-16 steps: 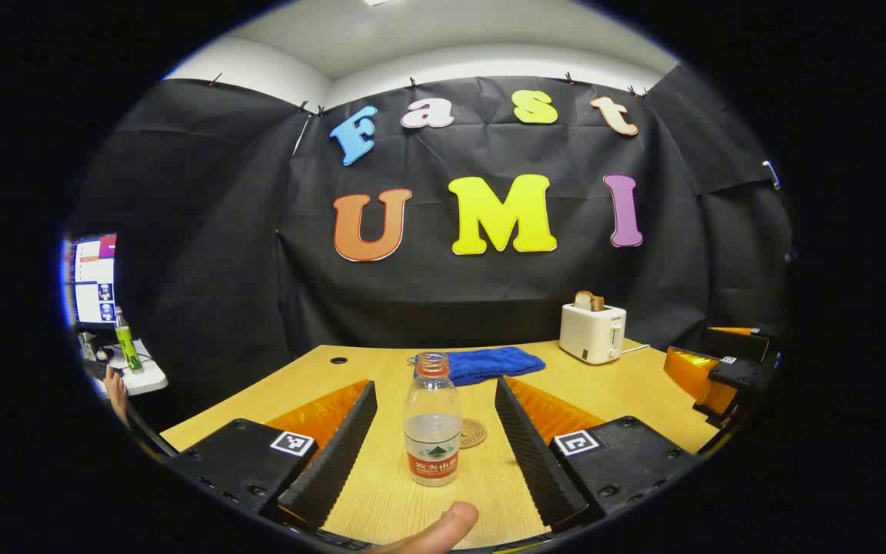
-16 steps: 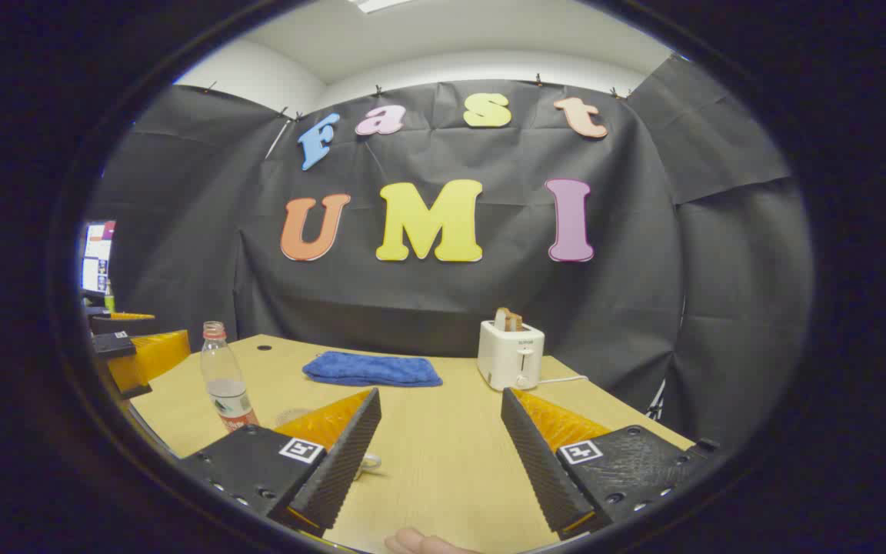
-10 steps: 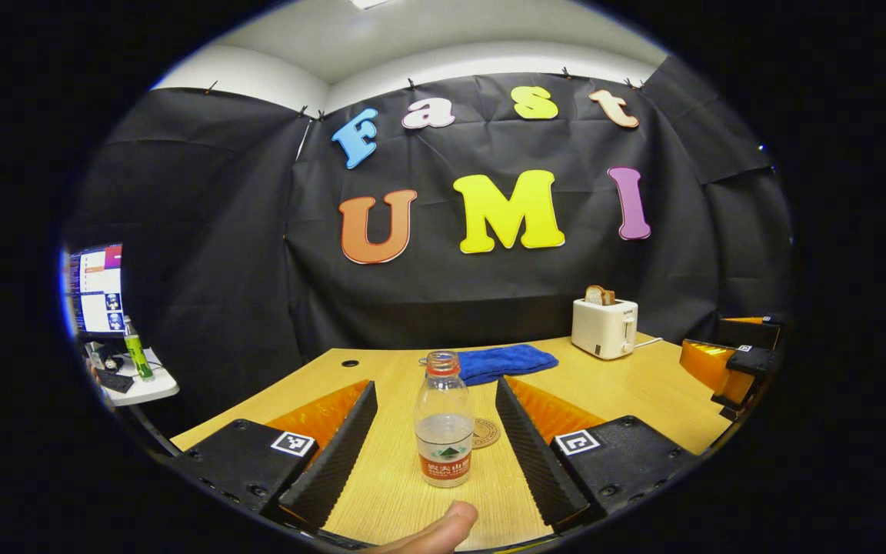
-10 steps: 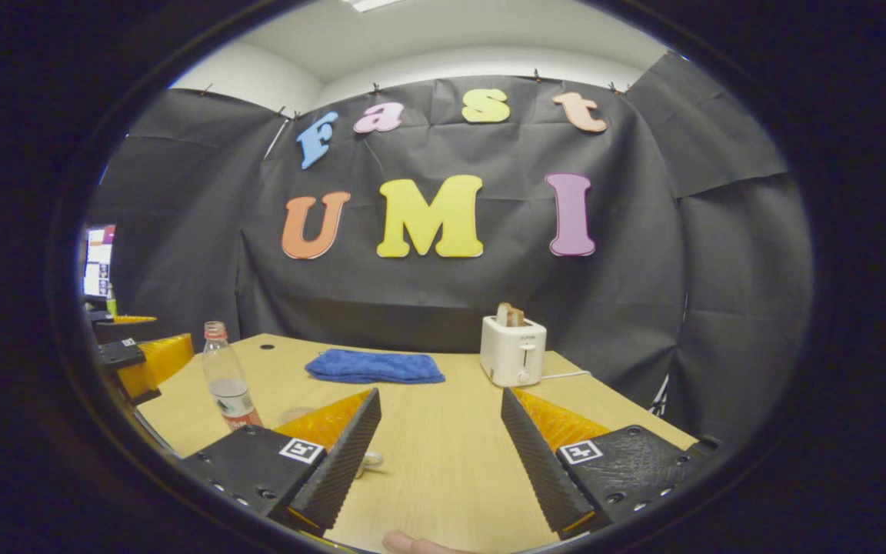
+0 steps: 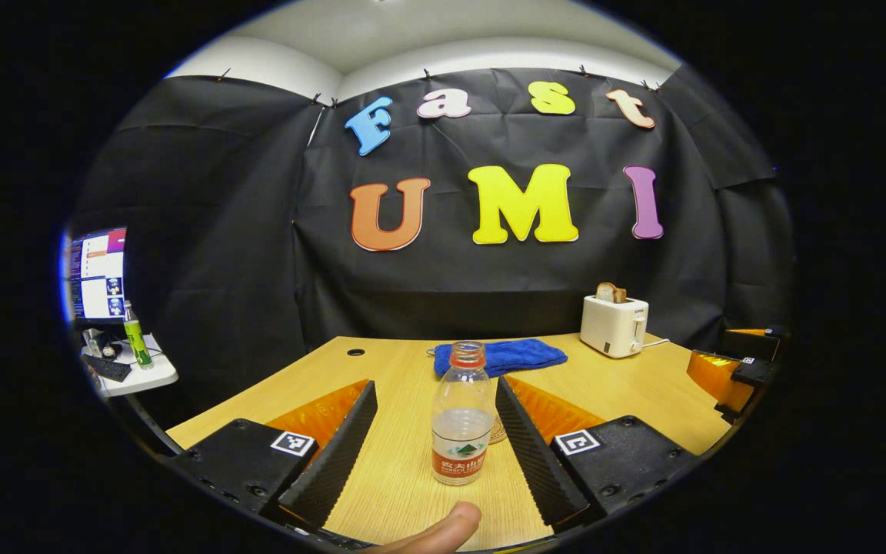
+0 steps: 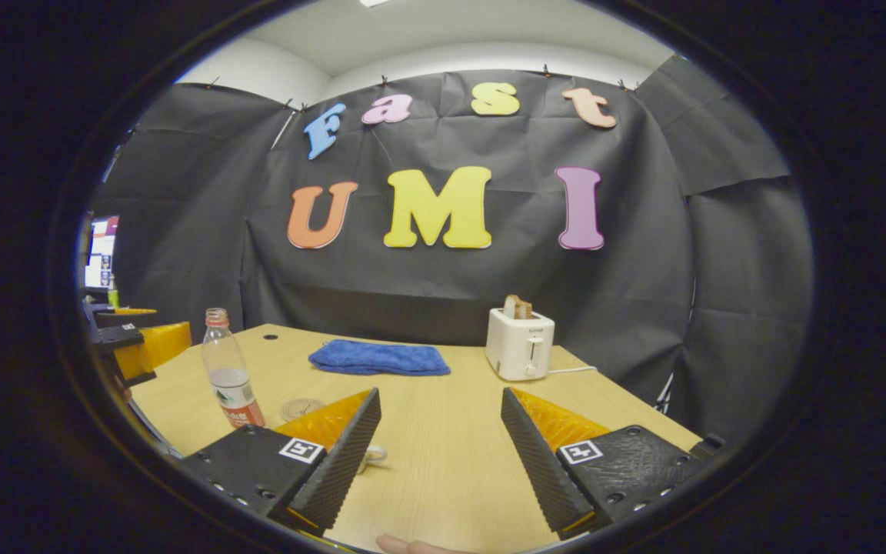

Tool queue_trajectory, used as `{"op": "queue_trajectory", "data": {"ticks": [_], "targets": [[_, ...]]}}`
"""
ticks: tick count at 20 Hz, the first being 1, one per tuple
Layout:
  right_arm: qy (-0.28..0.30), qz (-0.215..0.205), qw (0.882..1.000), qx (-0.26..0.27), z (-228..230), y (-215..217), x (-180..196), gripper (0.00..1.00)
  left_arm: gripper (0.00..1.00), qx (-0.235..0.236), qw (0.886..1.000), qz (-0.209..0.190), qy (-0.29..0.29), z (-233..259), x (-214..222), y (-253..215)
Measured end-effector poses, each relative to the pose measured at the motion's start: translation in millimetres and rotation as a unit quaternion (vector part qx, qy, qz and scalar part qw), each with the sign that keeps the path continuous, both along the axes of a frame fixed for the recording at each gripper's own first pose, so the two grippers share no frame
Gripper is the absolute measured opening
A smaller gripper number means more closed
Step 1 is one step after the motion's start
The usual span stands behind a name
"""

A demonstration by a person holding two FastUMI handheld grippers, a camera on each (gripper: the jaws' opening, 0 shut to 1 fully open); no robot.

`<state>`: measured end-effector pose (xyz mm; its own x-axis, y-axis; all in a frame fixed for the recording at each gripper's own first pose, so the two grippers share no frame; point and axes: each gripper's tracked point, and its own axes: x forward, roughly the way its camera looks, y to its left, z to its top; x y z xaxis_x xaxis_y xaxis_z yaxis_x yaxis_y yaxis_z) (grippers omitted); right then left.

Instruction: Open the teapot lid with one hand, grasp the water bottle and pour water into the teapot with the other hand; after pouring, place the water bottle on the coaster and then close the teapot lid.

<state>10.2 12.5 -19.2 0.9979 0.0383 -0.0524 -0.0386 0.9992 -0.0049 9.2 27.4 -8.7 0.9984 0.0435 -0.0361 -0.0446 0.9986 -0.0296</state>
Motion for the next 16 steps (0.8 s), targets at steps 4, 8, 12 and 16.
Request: {"op": "queue_trajectory", "data": {"ticks": [4, 8, 12, 16], "targets": [[0.003, 0.018, 1.000, 0.013, -14, 14, 13, 0.95, 0.98, -0.005, 1.000, 0.007, 0.005, -2, 0, 8], [0.023, 0.039, 0.999, 0.023, -46, 43, 39, 0.94, 0.98, -0.005, 1.000, 0.011, 0.006, -2, 3, 14], [0.029, 0.063, 0.997, 0.028, -66, 76, 61, 0.94, 0.97, 0.005, 1.000, -0.004, -0.003, -7, 12, 12], [0.031, 0.074, 0.997, 0.014, -77, 100, 79, 0.94, 0.98, 0.015, 1.000, -0.002, 0.013, -21, 19, 14]]}}
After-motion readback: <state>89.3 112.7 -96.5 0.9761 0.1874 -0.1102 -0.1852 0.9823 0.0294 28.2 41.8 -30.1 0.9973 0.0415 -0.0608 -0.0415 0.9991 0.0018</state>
